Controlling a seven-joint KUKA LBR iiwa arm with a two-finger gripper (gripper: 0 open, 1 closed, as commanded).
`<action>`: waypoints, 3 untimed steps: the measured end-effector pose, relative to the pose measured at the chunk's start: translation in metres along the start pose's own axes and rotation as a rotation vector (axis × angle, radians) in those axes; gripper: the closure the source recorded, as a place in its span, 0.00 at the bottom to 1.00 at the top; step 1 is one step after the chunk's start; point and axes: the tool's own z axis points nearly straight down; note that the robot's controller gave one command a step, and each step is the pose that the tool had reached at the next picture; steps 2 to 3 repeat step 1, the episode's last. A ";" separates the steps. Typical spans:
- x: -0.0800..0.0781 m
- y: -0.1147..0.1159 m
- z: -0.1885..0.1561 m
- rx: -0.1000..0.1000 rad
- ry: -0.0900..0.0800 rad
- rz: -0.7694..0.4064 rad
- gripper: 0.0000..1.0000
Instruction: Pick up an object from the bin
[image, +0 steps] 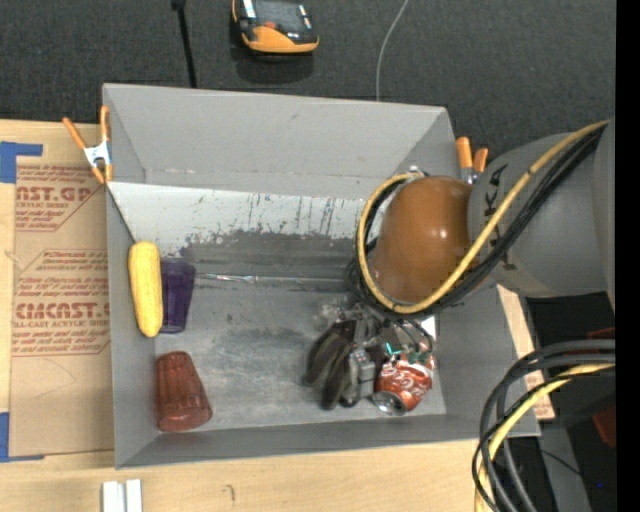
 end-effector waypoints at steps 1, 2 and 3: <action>-0.013 -0.029 0.041 -0.001 0.000 0.131 1.00; -0.013 -0.029 0.041 -0.001 0.000 0.131 1.00; -0.013 -0.029 0.041 -0.001 0.000 0.131 1.00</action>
Offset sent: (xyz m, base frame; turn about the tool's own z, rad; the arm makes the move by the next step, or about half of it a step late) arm 0.0000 0.0000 0.0000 0.0000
